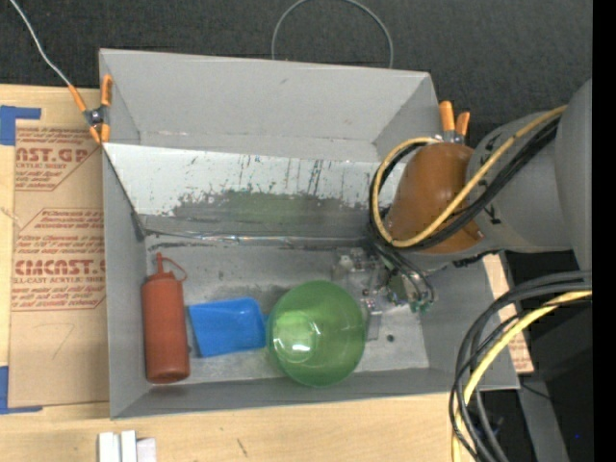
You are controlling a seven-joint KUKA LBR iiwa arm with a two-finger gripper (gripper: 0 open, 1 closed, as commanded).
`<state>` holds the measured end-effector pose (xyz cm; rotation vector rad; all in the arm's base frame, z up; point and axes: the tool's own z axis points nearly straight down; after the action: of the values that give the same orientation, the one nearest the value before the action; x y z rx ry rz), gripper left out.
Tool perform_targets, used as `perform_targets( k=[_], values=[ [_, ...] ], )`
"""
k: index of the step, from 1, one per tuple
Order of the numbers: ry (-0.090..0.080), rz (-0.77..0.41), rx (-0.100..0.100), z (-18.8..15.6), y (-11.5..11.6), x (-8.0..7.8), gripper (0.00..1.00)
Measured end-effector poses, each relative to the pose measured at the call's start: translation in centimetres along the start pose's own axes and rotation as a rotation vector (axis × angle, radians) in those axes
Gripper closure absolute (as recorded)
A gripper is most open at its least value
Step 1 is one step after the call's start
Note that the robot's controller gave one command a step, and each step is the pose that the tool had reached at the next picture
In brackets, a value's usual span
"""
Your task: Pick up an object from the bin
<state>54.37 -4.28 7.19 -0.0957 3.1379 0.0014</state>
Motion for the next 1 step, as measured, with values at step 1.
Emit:
perform_targets(
  k=[1],
  values=[
    [0.013, 0.078, -0.001, 0.20, 3.67, 1.42, 0.00]
  ],
)
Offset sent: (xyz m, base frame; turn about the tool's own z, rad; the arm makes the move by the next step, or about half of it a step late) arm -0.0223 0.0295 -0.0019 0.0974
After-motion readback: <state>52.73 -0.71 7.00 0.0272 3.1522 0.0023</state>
